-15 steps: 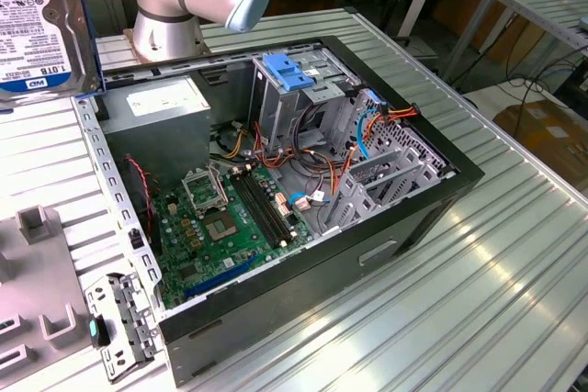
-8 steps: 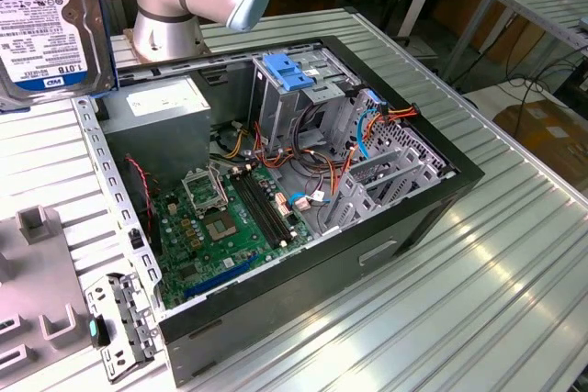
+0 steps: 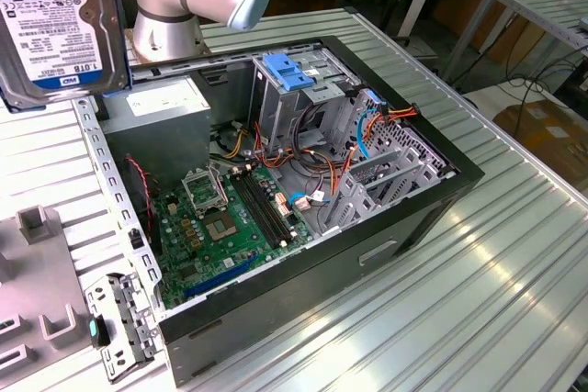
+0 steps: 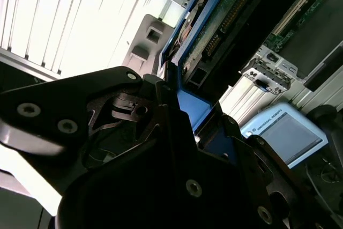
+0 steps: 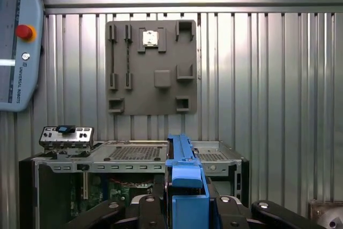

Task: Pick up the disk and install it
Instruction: 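Pick up the disk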

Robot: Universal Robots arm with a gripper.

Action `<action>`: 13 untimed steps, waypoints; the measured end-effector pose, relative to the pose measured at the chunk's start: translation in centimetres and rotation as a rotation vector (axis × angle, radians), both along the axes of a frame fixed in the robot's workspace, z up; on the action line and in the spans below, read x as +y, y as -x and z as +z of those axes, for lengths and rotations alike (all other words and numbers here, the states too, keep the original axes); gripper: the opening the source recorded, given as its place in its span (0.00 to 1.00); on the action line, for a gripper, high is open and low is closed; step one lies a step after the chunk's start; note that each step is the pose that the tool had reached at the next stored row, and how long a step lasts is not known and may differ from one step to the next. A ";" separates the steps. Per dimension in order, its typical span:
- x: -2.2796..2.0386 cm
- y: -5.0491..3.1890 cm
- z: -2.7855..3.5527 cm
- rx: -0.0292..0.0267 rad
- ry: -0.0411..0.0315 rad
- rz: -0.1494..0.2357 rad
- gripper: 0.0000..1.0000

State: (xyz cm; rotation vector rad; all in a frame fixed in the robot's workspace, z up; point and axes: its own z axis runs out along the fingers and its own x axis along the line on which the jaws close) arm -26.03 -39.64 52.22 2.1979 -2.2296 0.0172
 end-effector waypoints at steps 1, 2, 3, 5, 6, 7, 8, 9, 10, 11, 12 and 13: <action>-0.02 -0.14 0.00 -0.0001 0.0000 0.000 0.37; -0.05 -0.39 -0.01 0.0000 0.0000 0.000 0.37; -0.08 -0.62 -0.01 0.0000 0.0001 0.000 0.37; -0.12 -0.91 -0.01 0.0001 0.0001 0.000 0.37; -0.15 -1.12 -0.01 0.0001 0.0002 0.000 0.37; -0.17 -1.27 -0.02 0.0000 0.0001 0.000 0.37; -0.19 -1.41 -0.02 0.0000 0.0001 0.000 0.37; -0.22 -1.66 -0.03 0.0000 0.0002 0.000 0.37; -0.25 -1.81 -0.03 0.0000 0.0002 0.000 0.37; -0.27 -1.98 -0.03 0.0000 0.0001 0.000 0.37; -0.29 -2.16 -0.04 0.0000 0.0002 0.000 0.37; -0.31 -2.29 -0.04 0.0000 0.0002 0.000 0.37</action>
